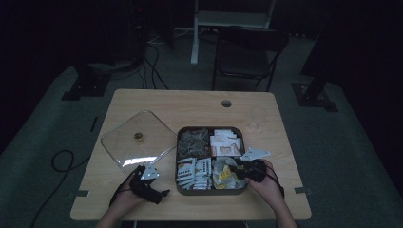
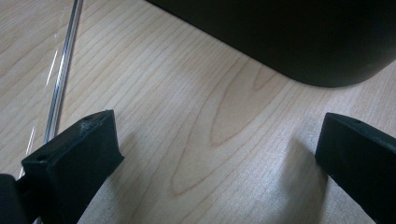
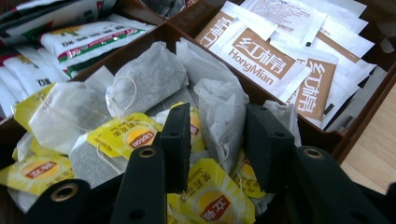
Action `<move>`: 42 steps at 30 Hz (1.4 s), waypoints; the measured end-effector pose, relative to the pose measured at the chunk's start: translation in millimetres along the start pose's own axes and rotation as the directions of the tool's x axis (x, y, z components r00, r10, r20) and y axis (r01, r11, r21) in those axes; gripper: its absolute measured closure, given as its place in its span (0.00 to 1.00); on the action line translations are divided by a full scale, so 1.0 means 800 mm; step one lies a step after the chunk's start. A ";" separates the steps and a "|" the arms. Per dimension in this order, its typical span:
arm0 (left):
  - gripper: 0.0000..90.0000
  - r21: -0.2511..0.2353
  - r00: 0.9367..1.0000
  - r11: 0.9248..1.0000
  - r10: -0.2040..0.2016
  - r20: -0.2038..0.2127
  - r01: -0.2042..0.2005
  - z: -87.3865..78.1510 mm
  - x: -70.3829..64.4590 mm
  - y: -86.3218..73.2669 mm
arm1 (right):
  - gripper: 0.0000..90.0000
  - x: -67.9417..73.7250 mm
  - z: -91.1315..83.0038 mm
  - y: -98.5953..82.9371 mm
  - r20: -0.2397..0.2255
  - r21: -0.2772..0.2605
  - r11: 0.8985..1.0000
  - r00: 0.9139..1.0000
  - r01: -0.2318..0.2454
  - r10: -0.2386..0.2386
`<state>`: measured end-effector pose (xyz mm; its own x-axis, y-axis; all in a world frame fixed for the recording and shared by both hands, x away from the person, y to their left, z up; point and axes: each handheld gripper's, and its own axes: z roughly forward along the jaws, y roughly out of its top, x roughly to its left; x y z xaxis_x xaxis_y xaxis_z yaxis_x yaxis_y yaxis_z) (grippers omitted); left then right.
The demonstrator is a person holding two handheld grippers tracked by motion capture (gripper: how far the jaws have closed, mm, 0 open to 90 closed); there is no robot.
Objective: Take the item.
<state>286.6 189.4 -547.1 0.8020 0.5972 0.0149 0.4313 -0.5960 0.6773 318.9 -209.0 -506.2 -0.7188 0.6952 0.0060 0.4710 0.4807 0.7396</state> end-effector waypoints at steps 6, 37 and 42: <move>0.00 0.000 1.000 1.000 0.000 0.000 0.000 0.000 0.000 0.000 | 0.86 -0.001 -0.001 -0.001 0.010 -0.012 1.000 1.000 -0.023 0.023; 0.00 -0.002 1.000 1.000 -0.002 0.000 0.002 0.000 0.000 0.000 | 0.90 -0.003 -0.056 0.048 -0.076 -0.193 0.978 0.995 -0.081 0.067; 0.00 -0.002 1.000 1.000 -0.001 -0.001 0.001 0.000 0.000 0.000 | 0.90 -0.007 -0.059 0.059 -0.078 -0.210 0.975 0.995 -0.077 0.062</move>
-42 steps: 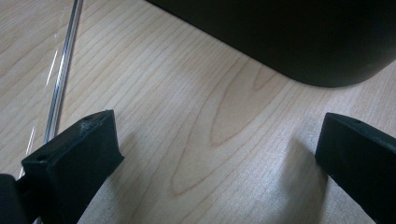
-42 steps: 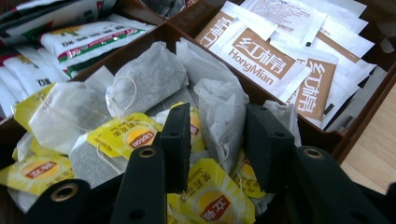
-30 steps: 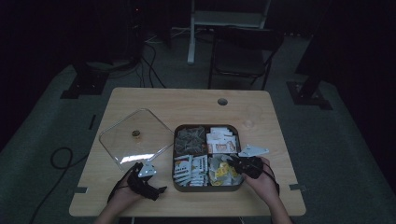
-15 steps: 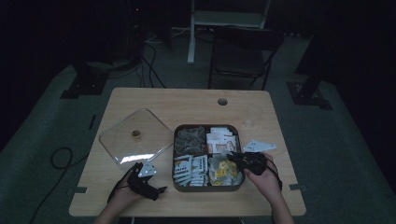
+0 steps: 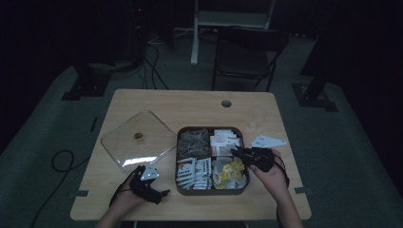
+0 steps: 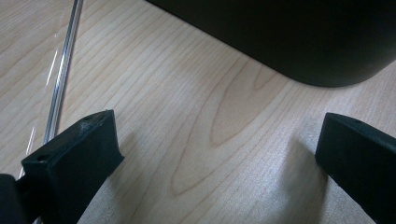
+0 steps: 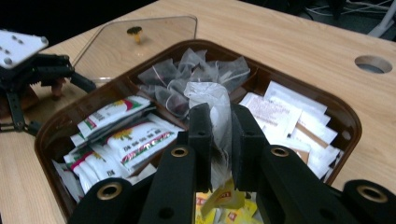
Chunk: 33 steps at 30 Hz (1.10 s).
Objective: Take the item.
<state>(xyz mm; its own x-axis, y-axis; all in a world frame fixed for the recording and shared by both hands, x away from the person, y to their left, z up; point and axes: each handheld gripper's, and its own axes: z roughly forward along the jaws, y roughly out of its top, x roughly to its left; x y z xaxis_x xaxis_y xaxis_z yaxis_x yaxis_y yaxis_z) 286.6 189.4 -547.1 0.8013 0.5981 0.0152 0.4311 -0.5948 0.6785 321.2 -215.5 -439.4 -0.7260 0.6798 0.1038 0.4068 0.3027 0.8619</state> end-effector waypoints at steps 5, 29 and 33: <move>0.00 -0.001 1.000 1.000 0.000 0.000 0.000 0.000 0.000 0.000 | 0.90 -0.006 -0.001 0.011 0.008 -0.021 1.000 1.000 -0.003 0.003; 0.00 0.002 1.000 1.000 0.000 0.001 0.000 0.000 0.000 0.000 | 0.90 -0.065 -0.012 0.042 0.093 -0.112 0.993 0.994 -0.046 0.056; 0.00 0.002 1.000 1.000 0.000 0.001 0.000 0.000 0.000 0.000 | 0.90 -0.076 -0.013 0.048 0.115 -0.116 0.992 0.992 -0.047 0.061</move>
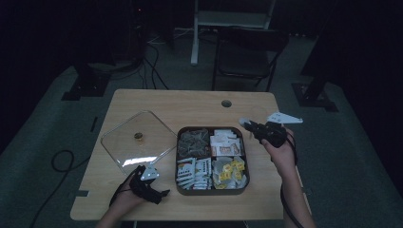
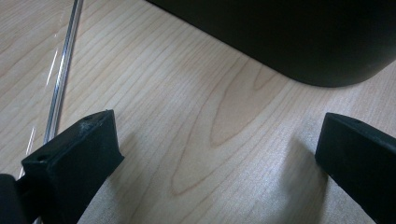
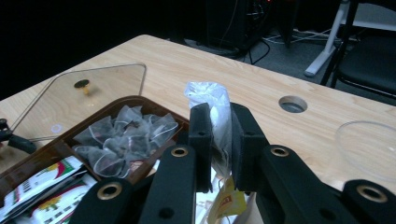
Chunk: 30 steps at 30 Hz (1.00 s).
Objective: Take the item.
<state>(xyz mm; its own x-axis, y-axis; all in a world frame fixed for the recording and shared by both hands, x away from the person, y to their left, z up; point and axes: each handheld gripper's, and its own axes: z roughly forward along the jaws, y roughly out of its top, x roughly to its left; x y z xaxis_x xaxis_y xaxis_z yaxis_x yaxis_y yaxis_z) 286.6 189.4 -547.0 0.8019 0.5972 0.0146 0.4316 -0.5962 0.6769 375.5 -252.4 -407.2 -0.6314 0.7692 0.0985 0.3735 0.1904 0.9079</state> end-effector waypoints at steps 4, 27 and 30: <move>0.00 0.000 1.000 1.000 0.000 0.000 0.000 0.000 0.000 0.000 | 0.90 -0.012 0.002 0.005 0.015 -0.004 1.000 1.000 -0.006 0.006; 0.00 0.000 1.000 1.000 0.000 0.000 0.000 0.000 0.000 0.000 | 0.90 -0.101 0.033 0.013 0.129 -0.038 0.987 0.979 -0.155 0.158; 0.00 0.000 1.000 1.000 0.000 0.000 0.000 0.000 0.000 0.000 | 0.90 -0.111 0.040 0.013 0.138 -0.030 0.985 0.975 -0.170 0.173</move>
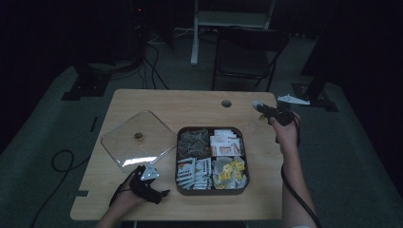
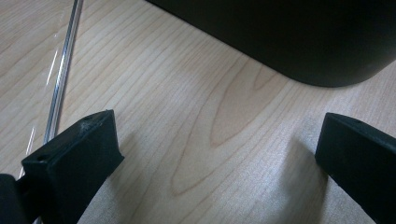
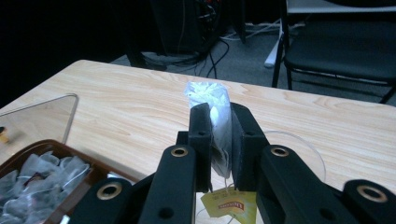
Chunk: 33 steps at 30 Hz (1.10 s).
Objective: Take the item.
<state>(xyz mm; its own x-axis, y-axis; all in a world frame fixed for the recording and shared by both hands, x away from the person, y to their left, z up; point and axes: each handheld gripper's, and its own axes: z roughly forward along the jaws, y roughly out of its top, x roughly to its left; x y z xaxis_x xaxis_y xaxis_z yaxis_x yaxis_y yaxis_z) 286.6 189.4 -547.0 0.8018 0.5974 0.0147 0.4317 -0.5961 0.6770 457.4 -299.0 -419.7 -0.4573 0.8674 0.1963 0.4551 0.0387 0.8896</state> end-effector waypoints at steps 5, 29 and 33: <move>0.00 0.000 1.000 1.000 0.000 0.000 0.000 0.000 0.000 0.000 | 0.90 -0.013 0.016 0.001 0.023 0.014 1.000 0.999 -0.023 0.023; 0.00 0.000 1.000 1.000 0.000 0.000 0.000 0.000 0.000 0.000 | 0.79 -0.050 0.054 -0.030 0.090 0.074 0.988 0.988 -0.133 0.126; 0.00 0.000 1.000 1.000 0.000 0.000 0.000 0.000 0.000 0.000 | 0.69 -0.050 0.052 -0.029 0.098 0.056 0.988 0.986 -0.141 0.135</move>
<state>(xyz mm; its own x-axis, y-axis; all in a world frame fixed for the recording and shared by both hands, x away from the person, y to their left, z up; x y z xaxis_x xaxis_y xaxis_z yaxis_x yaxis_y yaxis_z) 286.6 189.4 -547.0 0.8019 0.5973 0.0149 0.4316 -0.5963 0.6769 497.2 -314.0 -465.6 -0.3151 0.9089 0.2731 0.5572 -0.0557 0.8285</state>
